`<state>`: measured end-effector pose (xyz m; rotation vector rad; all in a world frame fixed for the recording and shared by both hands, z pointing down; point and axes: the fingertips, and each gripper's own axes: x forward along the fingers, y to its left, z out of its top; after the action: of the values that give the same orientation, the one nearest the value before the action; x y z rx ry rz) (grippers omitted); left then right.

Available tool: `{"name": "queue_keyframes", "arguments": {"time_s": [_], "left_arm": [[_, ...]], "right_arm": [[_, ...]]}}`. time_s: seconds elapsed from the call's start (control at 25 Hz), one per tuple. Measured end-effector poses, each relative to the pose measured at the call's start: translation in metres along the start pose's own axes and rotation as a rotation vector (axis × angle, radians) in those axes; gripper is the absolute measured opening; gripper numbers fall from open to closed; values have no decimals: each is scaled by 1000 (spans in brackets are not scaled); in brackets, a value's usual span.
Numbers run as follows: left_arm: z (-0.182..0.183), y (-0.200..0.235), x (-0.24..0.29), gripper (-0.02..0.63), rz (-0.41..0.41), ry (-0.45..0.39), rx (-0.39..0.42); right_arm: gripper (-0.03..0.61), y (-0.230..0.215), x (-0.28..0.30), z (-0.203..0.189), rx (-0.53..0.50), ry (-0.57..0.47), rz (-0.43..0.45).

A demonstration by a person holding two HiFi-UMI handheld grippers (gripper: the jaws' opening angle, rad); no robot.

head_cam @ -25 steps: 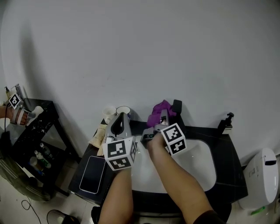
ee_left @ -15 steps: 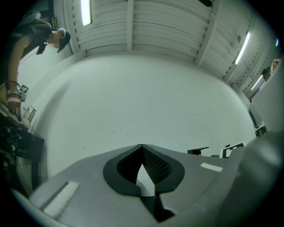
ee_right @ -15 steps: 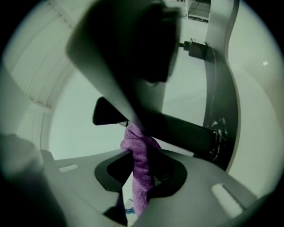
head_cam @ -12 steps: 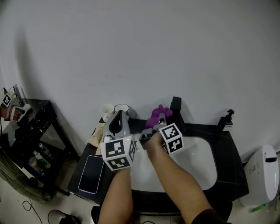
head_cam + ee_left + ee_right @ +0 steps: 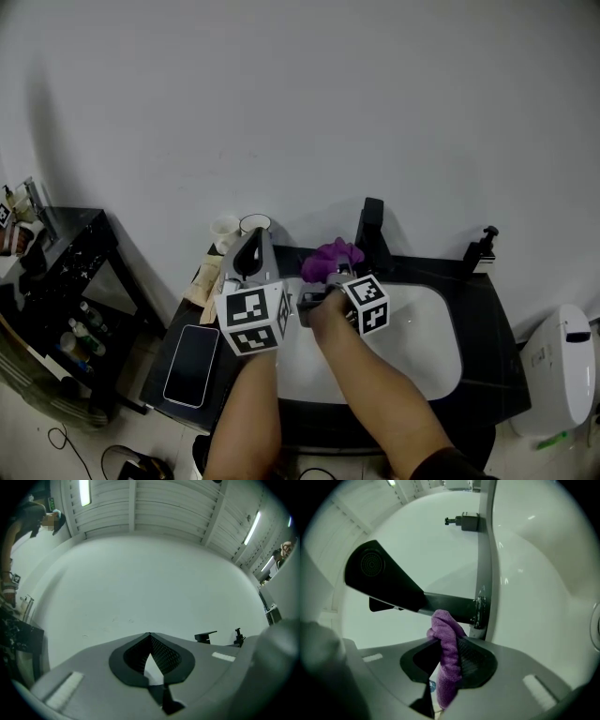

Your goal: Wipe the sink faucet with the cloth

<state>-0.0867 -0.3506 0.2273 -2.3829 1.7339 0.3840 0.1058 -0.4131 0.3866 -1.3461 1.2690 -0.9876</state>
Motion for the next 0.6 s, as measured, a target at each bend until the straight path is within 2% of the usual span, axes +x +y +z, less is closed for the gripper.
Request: {"name": "queue_keyframes", "arguments": {"time_s": [0.12, 0.32, 0.48, 0.6], "left_arm": [[-4, -6, 1, 17, -14, 13, 21], [-6, -19, 4, 17, -45, 21, 60], [-19, -29, 6, 17, -65, 61, 120], [-33, -40, 6, 17, -91, 101, 156]], "right_arm": [[81, 2, -6, 1, -2, 28, 17], [82, 28, -35, 11, -108, 52, 74], [81, 52, -59, 36, -276, 41, 131], [84, 49, -70, 44, -427, 99, 102]]}}
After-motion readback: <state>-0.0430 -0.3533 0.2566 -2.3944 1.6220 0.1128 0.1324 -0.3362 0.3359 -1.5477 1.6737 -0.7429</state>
